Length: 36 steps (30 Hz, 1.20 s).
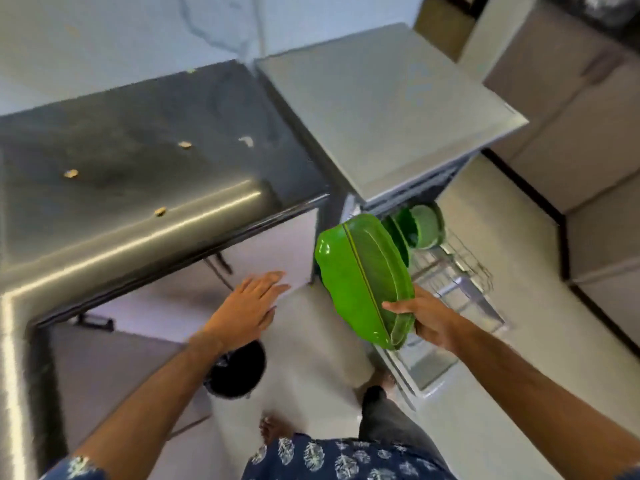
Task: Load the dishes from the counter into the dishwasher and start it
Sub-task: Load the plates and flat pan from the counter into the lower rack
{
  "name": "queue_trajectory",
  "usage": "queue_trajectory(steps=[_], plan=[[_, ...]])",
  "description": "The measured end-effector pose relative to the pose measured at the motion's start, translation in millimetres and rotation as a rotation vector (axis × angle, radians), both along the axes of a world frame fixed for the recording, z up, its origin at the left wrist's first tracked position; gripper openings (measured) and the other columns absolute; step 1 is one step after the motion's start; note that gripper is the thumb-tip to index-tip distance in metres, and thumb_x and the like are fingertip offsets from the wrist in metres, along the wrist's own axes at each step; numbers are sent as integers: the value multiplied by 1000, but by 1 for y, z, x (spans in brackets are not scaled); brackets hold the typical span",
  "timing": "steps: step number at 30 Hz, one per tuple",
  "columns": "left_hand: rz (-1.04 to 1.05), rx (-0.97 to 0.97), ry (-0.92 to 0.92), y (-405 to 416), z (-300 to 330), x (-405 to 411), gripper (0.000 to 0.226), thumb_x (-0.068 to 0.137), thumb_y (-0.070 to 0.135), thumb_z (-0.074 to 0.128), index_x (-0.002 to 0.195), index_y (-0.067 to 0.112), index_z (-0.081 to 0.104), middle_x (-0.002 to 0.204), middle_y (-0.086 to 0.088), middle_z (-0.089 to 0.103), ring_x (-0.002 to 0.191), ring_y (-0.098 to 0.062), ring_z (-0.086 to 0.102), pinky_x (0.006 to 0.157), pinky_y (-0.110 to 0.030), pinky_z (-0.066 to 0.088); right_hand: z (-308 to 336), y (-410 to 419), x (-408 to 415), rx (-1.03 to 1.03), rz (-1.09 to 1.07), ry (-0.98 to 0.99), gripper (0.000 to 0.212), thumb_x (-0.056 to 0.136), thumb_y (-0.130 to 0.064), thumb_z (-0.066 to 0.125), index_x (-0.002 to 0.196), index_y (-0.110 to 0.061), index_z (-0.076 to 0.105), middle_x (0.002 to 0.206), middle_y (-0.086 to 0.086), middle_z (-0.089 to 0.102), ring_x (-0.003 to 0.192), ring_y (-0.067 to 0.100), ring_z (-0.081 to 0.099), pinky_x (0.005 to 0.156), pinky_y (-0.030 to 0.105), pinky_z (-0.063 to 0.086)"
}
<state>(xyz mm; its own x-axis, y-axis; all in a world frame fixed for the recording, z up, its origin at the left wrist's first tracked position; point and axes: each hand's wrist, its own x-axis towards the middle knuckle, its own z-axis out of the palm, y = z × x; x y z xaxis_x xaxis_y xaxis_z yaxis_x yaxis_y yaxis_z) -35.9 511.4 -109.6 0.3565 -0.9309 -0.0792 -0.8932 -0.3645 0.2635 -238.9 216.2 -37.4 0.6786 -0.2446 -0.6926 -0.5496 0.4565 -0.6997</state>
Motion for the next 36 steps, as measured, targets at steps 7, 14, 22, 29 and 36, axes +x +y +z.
queue_trajectory(steps=[7,14,22,29,36], plan=[[-223,129,119,-174,-38,-36,54,82,25,46,136,21,48,147,-7,47,127,-27,53,103,-39,45,-74,-131,-77,-184,-250,274,40,84,19,46,114,-3,60,85,10,70,68,20,67,55,27,57],[-263,207,154,-348,-128,-40,52,86,31,42,135,17,51,138,-10,54,125,-30,54,102,-42,48,-190,-263,-65,-542,-8,306,18,93,-14,56,108,-19,64,97,5,70,85,20,66,71,28,48],[-191,108,141,-506,-255,-1,49,87,22,52,133,4,52,128,-14,59,120,-32,55,100,-46,46,-346,-348,-1,-998,85,269,56,85,7,46,133,-20,52,107,16,67,90,35,66,69,38,52],[-168,244,-115,-566,-369,45,66,88,28,60,147,5,38,151,-19,41,143,-35,35,112,-54,35,-465,-357,44,-1190,19,165,61,74,-1,42,134,-14,48,112,15,57,96,39,56,77,47,51],[-326,339,-299,-562,-406,73,74,86,36,63,153,26,33,160,-10,30,150,-33,21,118,-63,18,-509,-349,101,-1255,-47,120,66,76,2,52,140,-10,45,120,16,54,97,40,54,79,50,50]])
